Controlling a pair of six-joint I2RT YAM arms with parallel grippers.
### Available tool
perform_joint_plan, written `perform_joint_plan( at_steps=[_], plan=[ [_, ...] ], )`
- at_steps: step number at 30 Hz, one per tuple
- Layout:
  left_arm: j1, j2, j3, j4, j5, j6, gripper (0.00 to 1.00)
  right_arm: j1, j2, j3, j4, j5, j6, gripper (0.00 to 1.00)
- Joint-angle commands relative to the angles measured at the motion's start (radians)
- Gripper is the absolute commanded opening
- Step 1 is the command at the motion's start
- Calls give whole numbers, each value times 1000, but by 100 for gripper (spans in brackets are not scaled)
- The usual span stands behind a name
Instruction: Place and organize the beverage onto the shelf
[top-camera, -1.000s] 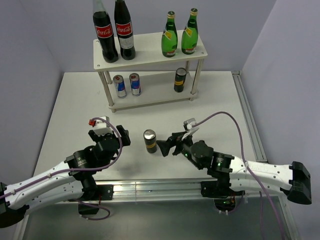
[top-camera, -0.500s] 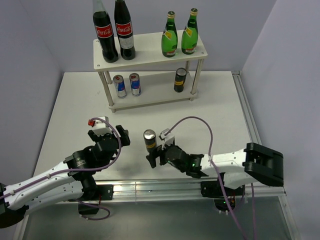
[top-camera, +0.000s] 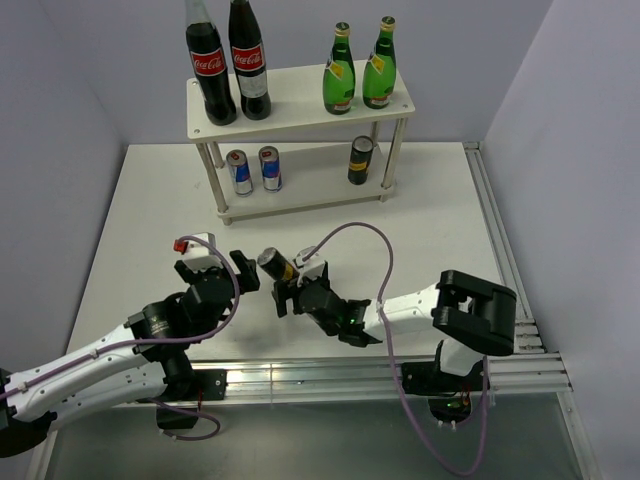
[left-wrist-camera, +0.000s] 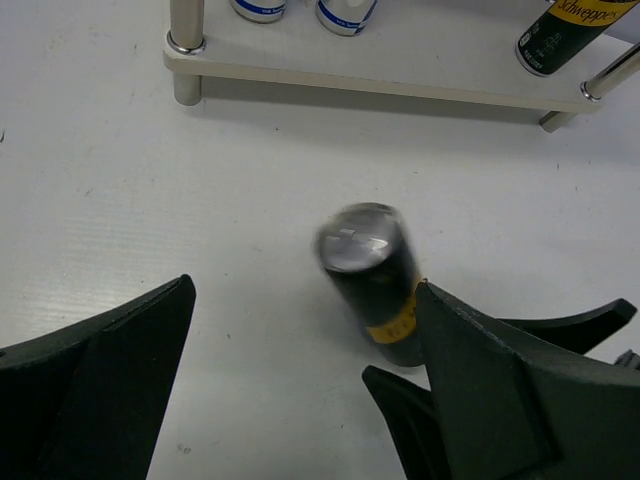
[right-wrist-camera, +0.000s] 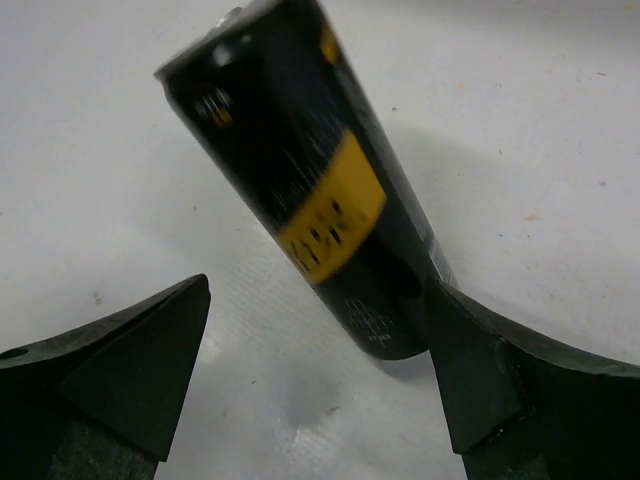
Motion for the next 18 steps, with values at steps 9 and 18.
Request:
perform_joint_plan(
  at_steps=[9, 18],
  plan=[
    [-8, -38, -17, 38, 19, 29, 99, -78, 184, 148, 71, 28, -36, 90],
    [-10, -71, -24, 35, 8, 23, 99, -96, 221, 367, -78, -96, -122, 96]
  ],
)
